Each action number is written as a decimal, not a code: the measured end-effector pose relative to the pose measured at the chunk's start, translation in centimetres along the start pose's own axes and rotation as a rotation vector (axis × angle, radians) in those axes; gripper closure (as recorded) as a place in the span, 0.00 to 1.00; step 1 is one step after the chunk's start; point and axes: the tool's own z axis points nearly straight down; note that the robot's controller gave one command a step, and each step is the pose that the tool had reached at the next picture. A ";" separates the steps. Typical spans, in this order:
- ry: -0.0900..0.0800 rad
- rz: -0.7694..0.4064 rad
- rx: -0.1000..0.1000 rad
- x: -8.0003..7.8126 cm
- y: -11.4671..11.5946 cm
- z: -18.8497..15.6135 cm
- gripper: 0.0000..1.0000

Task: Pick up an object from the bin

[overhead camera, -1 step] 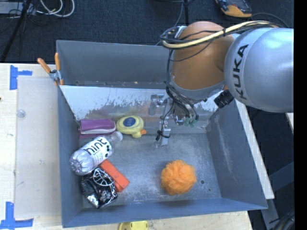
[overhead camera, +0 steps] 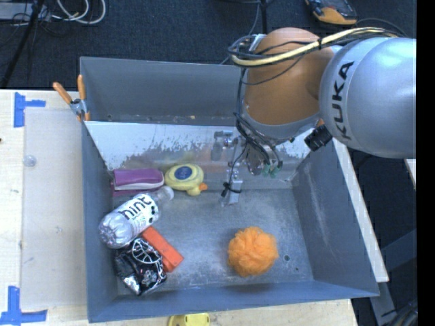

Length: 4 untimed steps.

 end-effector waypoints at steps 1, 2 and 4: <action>0.007 -0.029 0.000 3.4 -2.8 0.3 0.00; 0.007 -0.096 0.000 6.9 -4.3 -1.6 0.00; 0.001 -0.207 0.000 8.9 -5.5 4.0 0.00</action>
Offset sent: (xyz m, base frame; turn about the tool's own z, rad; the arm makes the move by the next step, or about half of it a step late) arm -0.0742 -0.0468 0.0230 -0.1027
